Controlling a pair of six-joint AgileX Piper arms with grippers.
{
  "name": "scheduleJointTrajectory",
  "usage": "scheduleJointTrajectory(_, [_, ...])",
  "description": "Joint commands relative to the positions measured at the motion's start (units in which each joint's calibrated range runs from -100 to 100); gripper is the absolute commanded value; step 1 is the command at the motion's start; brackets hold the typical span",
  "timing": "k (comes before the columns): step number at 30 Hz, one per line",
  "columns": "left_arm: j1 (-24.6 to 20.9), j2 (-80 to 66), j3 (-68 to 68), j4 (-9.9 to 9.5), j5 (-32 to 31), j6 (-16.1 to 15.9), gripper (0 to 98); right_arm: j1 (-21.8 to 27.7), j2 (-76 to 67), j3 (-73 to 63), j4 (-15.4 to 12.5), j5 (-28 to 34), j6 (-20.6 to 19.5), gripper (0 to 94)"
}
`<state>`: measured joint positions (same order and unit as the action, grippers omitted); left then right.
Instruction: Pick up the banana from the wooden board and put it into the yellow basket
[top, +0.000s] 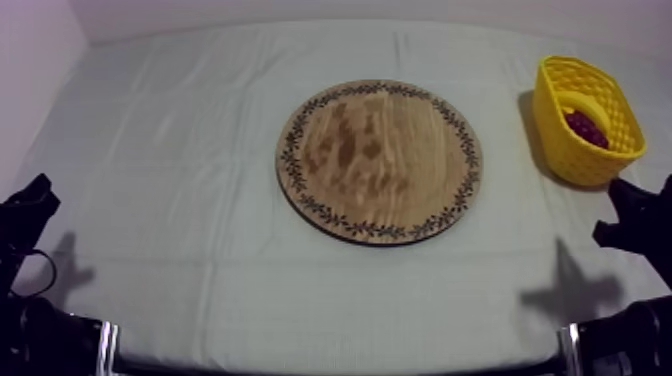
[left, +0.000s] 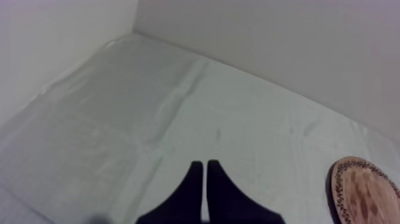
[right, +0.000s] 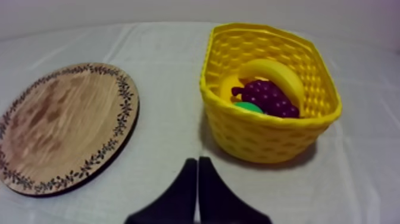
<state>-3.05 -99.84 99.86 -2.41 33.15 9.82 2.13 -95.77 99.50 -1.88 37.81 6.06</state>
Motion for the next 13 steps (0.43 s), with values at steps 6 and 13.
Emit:
scheduleJointTrajectory(6, [0.0,0.0,0.0,-0.01,0.0,0.0,0.1,-0.1,0.1,0.0,0.2,-0.1,6.2,0.3])
scheduleJointTrajectory(13, [0.0,0.0,0.0,-0.01,0.0,0.0,0.1,-0.1,0.1,0.1,0.2,-0.1,5.9,0.3])
